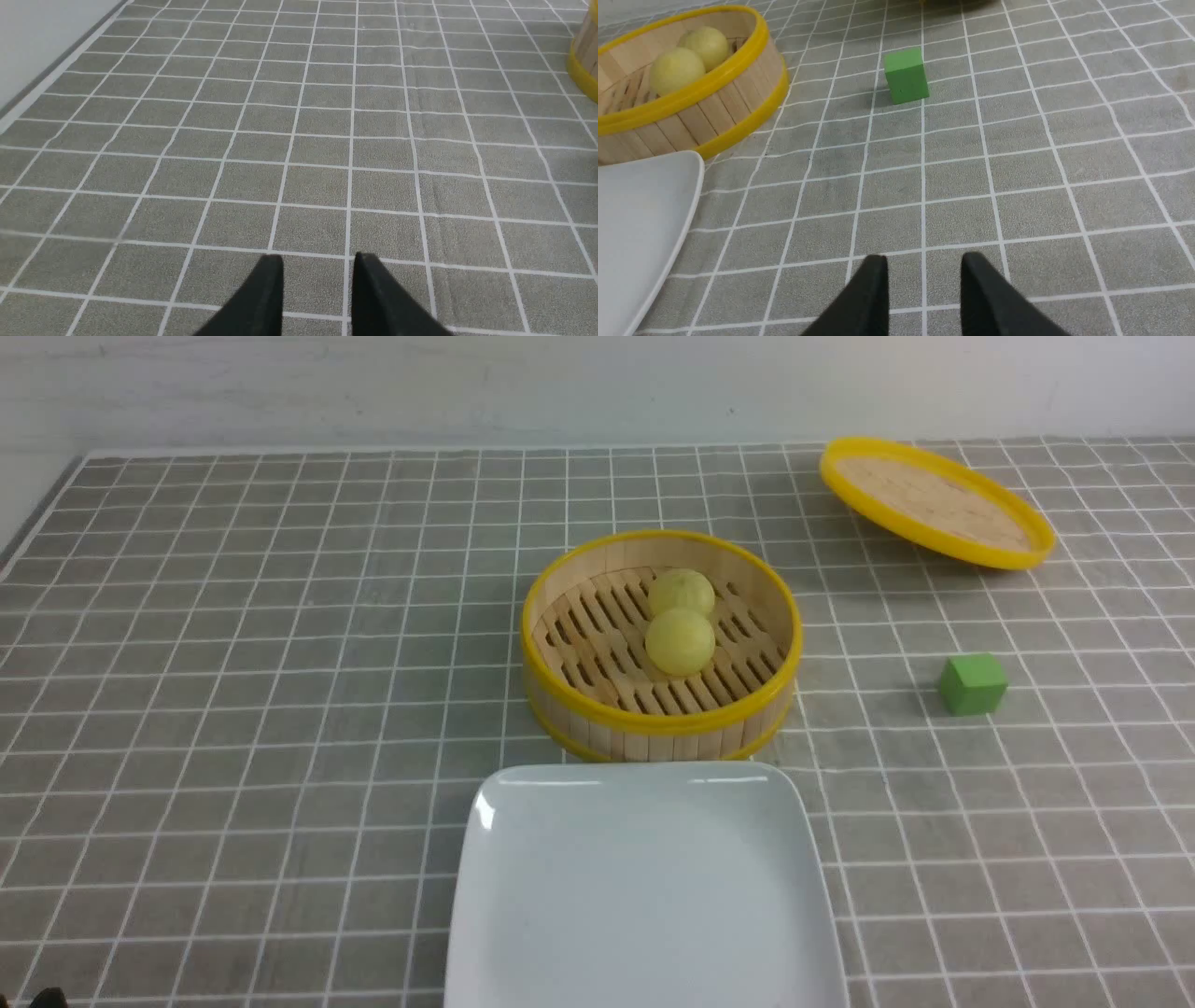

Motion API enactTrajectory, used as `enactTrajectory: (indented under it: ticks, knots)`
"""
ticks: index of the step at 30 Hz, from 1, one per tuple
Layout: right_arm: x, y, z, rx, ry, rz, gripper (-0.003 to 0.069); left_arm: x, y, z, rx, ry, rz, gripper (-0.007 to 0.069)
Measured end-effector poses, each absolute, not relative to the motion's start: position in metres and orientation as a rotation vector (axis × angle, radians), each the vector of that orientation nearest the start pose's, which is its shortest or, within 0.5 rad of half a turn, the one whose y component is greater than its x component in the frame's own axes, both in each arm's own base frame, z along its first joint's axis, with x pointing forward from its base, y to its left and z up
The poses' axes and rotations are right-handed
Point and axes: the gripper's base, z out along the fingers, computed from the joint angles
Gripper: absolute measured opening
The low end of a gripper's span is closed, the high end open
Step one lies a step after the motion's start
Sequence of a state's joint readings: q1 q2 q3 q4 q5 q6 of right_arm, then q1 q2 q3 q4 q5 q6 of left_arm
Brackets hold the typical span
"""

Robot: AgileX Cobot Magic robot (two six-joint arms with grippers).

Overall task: Put the steamed buns into the plate on the grey tablecloth.
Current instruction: 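Reach toward a bun in the bamboo steamer with the right gripper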

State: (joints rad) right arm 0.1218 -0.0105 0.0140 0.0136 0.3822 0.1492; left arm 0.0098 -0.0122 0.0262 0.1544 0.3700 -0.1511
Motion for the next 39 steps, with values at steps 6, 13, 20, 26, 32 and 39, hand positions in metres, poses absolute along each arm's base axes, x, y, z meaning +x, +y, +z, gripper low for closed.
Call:
enactTrajectory:
  ticks: [6, 13, 20, 26, 32, 39]
  knots:
    - [0.0517, 0.0068, 0.1747, 0.034, 1.874, 0.2, 0.0239, 0.0525, 0.0056, 0.1721, -0.054, 1.863, 0.054, 0.0241]
    - [0.0517, 0.0068, 0.1747, 0.033, 1.874, 0.2, 0.0239, 0.0525, 0.0056, 0.1721, -0.054, 1.863, 0.054, 0.0241]
    - [0.0517, 0.0068, 0.1747, 0.033, 1.874, 0.2, 0.0239, 0.0525, 0.0056, 0.1721, -0.054, 1.863, 0.054, 0.0241]
    - [0.0517, 0.0068, 0.1747, 0.033, 1.874, 0.2, 0.0239, 0.0525, 0.0056, 0.1721, -0.054, 1.863, 0.054, 0.0241]
    - [0.0517, 0.0068, 0.1747, 0.033, 1.874, 0.2, 0.0239, 0.0525, 0.0056, 0.1721, -0.054, 1.863, 0.054, 0.0241]
    - [0.0519, 0.0136, 0.1767, 0.348, 1.833, 0.548, 0.0239, 0.0525, 0.0056, 0.1721, -0.054, 1.863, 0.054, 0.0241]
